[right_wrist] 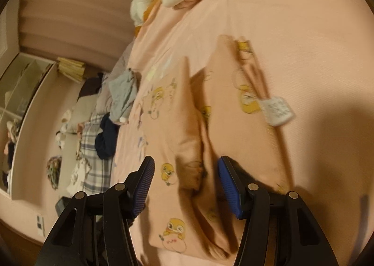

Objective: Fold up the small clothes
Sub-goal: 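Grasp the other side of the top with the right gripper and fold it inward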

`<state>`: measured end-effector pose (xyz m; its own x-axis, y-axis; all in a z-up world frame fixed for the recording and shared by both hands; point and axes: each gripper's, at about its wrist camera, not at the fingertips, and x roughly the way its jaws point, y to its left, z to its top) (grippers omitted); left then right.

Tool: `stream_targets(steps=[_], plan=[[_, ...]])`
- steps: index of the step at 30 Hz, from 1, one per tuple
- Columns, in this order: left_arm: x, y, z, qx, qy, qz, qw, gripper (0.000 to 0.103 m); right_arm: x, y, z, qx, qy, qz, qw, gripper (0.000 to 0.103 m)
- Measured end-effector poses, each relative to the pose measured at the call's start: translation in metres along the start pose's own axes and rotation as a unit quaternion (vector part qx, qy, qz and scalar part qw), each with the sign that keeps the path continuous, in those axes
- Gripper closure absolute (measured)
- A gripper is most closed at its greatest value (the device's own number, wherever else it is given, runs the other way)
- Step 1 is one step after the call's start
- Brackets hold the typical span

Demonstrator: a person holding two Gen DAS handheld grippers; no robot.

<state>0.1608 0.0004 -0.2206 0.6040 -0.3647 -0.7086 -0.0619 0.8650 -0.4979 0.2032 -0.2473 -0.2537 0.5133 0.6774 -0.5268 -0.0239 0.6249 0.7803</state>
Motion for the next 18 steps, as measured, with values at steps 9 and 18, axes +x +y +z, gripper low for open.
stream_targets(steps=[9,18], plan=[[0.021,-0.013,-0.012,0.030,0.056,-0.018,0.9978,0.025,0.018,-0.003,-0.004,-0.013,-0.013,0.001,1.000,0.086],[0.024,-0.002,-0.012,0.019,0.062,-0.031,0.9974,0.025,-0.019,0.002,0.001,-0.032,-0.066,0.075,0.994,0.087]])
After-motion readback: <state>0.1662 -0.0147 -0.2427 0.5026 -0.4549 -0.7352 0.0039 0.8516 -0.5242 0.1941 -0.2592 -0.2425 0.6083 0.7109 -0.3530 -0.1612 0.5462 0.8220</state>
